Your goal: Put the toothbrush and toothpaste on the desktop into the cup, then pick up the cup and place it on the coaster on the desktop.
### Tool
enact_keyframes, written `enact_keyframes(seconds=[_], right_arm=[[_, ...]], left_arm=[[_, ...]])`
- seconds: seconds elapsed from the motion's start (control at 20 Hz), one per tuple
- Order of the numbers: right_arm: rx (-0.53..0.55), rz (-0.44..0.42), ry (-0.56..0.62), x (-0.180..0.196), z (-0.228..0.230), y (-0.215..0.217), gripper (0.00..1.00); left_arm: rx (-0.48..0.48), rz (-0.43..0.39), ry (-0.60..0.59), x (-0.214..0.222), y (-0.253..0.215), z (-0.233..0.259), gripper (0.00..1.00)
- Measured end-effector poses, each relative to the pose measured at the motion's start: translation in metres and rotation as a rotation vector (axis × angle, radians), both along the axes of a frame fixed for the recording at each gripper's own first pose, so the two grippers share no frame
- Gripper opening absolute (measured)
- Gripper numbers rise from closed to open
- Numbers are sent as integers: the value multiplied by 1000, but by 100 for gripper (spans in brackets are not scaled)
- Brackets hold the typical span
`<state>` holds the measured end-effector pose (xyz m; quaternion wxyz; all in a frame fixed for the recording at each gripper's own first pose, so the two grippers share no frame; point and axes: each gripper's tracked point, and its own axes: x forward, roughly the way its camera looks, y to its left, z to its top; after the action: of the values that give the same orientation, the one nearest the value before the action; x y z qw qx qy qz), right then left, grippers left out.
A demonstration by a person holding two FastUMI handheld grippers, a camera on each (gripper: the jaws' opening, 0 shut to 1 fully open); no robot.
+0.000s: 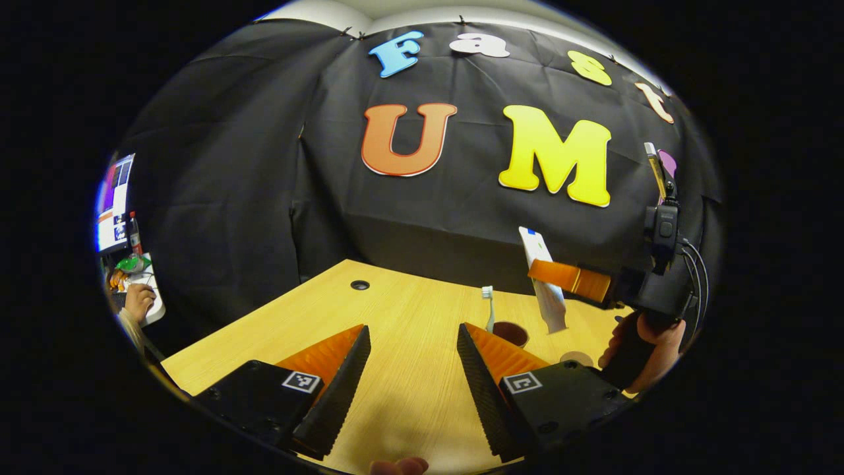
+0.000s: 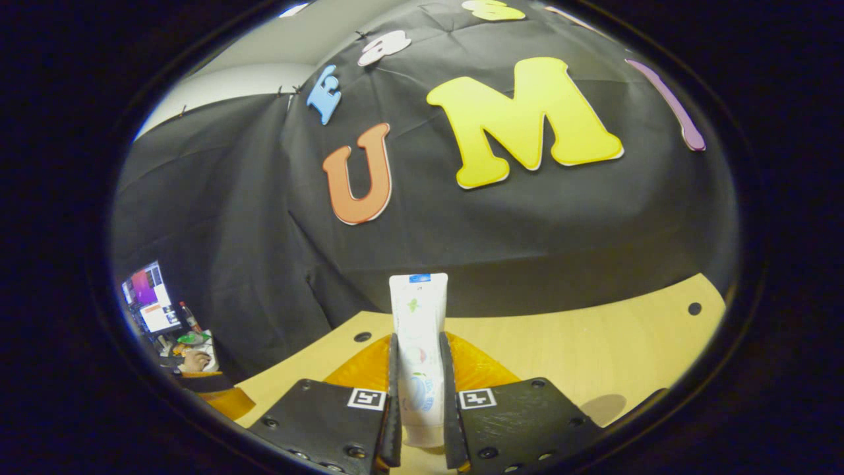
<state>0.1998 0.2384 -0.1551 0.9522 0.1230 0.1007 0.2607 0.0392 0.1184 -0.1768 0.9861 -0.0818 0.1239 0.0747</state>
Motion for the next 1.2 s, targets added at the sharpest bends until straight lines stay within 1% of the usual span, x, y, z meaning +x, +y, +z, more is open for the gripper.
enact_keyframes(seconds=[0.1,0.25,0.4,0.5,0.65,0.85,0.9,0.95,1.0,1.05,1.15,1.2], right_arm=[[5,8,-17,14,-9,6,25],[18,26,-3,29,-28,14,25],[28,39,3,37,-39,18,25],[42,41,6,38,-42,19,25],[31,30,-5,44,-49,18,25],[42,16,14,45,-57,15,25],[45,16,14,44,-58,15,26],[45,18,19,41,-60,16,31],[43,22,23,38,-62,16,32],[36,26,28,35,-65,16,35],[35,30,9,29,-62,14,36],[31,31,-5,30,-57,14,34]], left_arm=[[-23,26,31,-5,4,-17,85],[-65,60,85,-12,7,-45,85],[-76,77,106,-11,4,-54,86],[-66,74,102,-6,0,-51,86],[-43,53,94,4,-8,-50,85],[-27,28,102,4,-15,-48,85],[-25,26,106,4,-15,-48,85],[-25,26,107,5,-15,-50,85],[-29,25,107,7,-16,-50,85],[-36,23,107,8,-18,-51,85],[-46,19,107,10,-21,-52,85],[-49,17,106,11,-23,-52,85]])
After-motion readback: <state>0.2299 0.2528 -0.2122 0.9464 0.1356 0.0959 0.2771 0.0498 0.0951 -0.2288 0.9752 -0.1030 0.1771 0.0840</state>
